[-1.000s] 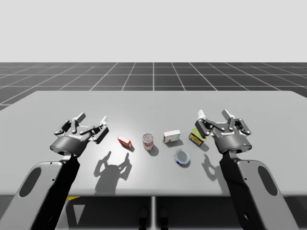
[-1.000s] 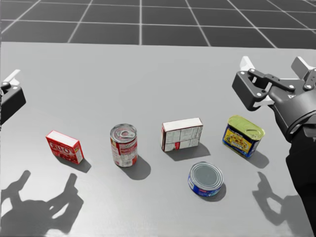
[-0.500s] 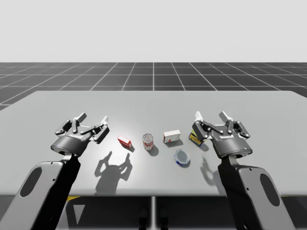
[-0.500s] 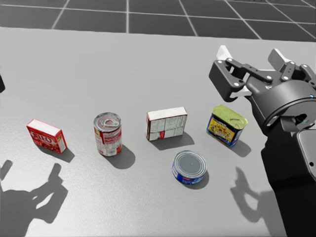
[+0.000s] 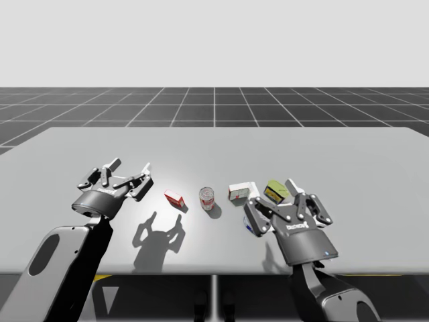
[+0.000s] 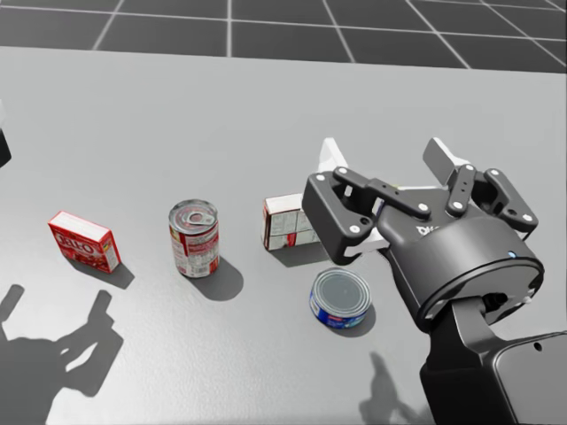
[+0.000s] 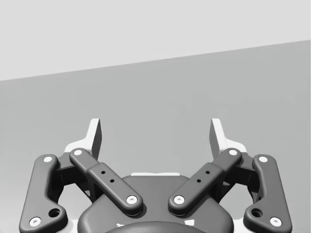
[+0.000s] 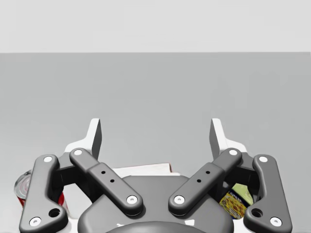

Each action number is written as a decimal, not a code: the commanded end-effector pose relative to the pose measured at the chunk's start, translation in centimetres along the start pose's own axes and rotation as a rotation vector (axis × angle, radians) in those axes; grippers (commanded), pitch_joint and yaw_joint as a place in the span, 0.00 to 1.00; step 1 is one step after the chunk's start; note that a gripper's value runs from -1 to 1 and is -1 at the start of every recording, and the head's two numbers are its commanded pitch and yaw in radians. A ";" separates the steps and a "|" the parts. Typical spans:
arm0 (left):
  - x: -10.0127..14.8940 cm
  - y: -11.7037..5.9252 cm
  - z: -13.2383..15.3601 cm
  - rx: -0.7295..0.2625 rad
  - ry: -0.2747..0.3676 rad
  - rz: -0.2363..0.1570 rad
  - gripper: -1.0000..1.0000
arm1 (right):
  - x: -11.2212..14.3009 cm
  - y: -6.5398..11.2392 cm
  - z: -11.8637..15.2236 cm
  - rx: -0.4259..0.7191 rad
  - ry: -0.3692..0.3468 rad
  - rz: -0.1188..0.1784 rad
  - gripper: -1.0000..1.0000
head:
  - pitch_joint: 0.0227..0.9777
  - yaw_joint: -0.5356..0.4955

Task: Grasp the pudding box and hold it up.

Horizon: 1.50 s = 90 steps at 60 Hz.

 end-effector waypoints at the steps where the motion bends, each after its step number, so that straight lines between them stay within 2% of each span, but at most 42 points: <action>1: -0.1 0.0 0.0 0.005 0.000 -0.012 0.00 | -2.6 2.2 0.7 0.015 0.038 0.010 0.00 | 0.79 0.39; 15: -0.1 0.0 0.0 0.011 -0.002 -0.015 0.00 | -5.7 3.9 -0.3 0.005 0.092 0.053 0.00 | 0.79 0.40; 19: -0.1 0.0 0.0 0.011 -0.002 -0.017 0.00 | -6.4 4.2 -0.7 0.000 0.115 0.052 0.00 | 0.79 0.40; 21: -0.1 0.0 0.0 0.011 -0.002 -0.018 0.00 | -6.8 4.3 -1.0 -0.012 0.119 0.065 0.00 | 0.79 0.40; 24: -0.1 0.0 0.0 0.012 -0.003 -0.018 0.00 | -7.1 4.4 -1.2 -0.015 0.131 0.063 0.00 | 0.79 0.40; 26: -0.1 0.0 0.0 0.012 -0.004 -0.018 0.00 | -7.5 4.4 -1.6 -0.027 0.139 0.076 0.00 | 0.79 0.40; 31: -0.1 0.0 0.0 0.012 -0.004 -0.018 0.00 | -8.0 4.4 -2.1 -0.050 0.159 0.080 0.00 | 0.79 0.40; 33: -0.1 0.0 0.0 0.012 -0.004 -0.018 0.00 | -8.3 4.4 -2.5 -0.070 0.166 0.093 0.00 | 0.79 0.40; 42: -0.1 0.0 0.0 0.015 -0.005 -0.018 0.00 | -9.1 4.4 -3.8 -0.092 0.200 0.105 0.00 | 0.79 0.41; 44: -0.1 0.0 0.0 0.016 -0.005 -0.018 0.00 | -9.3 4.4 -4.0 -0.103 0.197 0.122 0.00 | 0.79 0.41; 48: -0.1 0.0 0.0 0.017 -0.005 -0.018 0.00 | -9.4 4.4 -4.3 -0.102 0.209 0.122 0.00 | 0.79 0.41; 51: -0.1 0.0 0.0 0.018 -0.006 -0.018 0.00 | -9.7 4.4 -4.7 -0.100 0.218 0.135 0.00 | 0.79 0.41; 54: -0.1 0.0 0.0 0.018 -0.006 -0.018 0.00 | -9.8 4.5 -5.0 -0.098 0.228 0.131 0.00 | 0.79 0.41; 56: -0.1 0.0 0.0 0.018 -0.006 -0.019 0.00 | -9.9 4.4 -5.3 -0.105 0.229 0.145 0.00 | 0.80 0.41; 59: -0.1 0.0 0.0 0.017 -0.006 -0.019 0.00 | -10.0 4.3 -5.4 -0.105 0.233 0.151 0.00 | 0.80 0.41; 62: -0.1 0.0 0.0 0.018 -0.005 -0.020 0.00 | -10.1 4.2 -5.8 -0.103 0.248 0.143 0.00 | 0.80 0.41; 69: -0.1 -0.1 0.0 0.018 -0.004 -0.021 0.00 | -10.4 4.0 -6.6 -0.112 0.258 0.158 0.00 | 0.80 0.41; 90: -0.1 -0.3 0.1 0.013 -0.005 -0.021 0.00 | -10.5 4.2 -8.7 -0.102 0.288 0.164 0.00 | 0.80 0.41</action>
